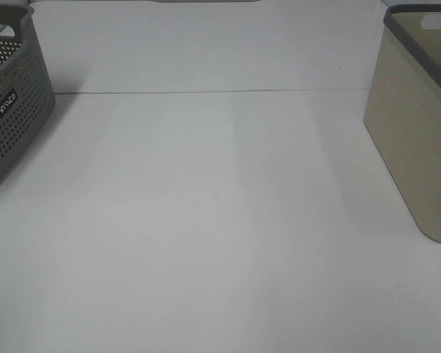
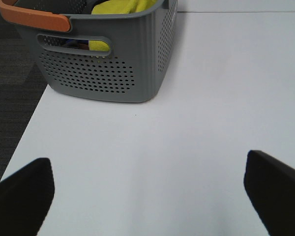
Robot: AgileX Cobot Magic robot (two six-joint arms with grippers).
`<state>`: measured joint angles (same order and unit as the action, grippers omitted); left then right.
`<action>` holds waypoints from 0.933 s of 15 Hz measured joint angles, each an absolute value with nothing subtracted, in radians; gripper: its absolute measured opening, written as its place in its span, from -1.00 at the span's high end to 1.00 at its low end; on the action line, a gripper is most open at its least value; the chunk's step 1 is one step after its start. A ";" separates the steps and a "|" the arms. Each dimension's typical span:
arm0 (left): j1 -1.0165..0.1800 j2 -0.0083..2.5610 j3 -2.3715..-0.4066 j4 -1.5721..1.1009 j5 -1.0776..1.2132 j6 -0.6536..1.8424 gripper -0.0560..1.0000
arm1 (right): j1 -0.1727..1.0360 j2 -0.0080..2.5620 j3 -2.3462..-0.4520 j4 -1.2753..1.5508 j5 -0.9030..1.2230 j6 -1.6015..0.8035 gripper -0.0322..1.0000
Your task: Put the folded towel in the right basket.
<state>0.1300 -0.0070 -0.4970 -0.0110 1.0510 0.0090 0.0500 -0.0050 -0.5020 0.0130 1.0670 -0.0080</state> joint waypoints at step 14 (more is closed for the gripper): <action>0.130 -0.007 -0.497 -0.011 1.051 0.009 -0.98 | -0.017 -0.005 -0.502 0.012 1.065 -0.008 -0.88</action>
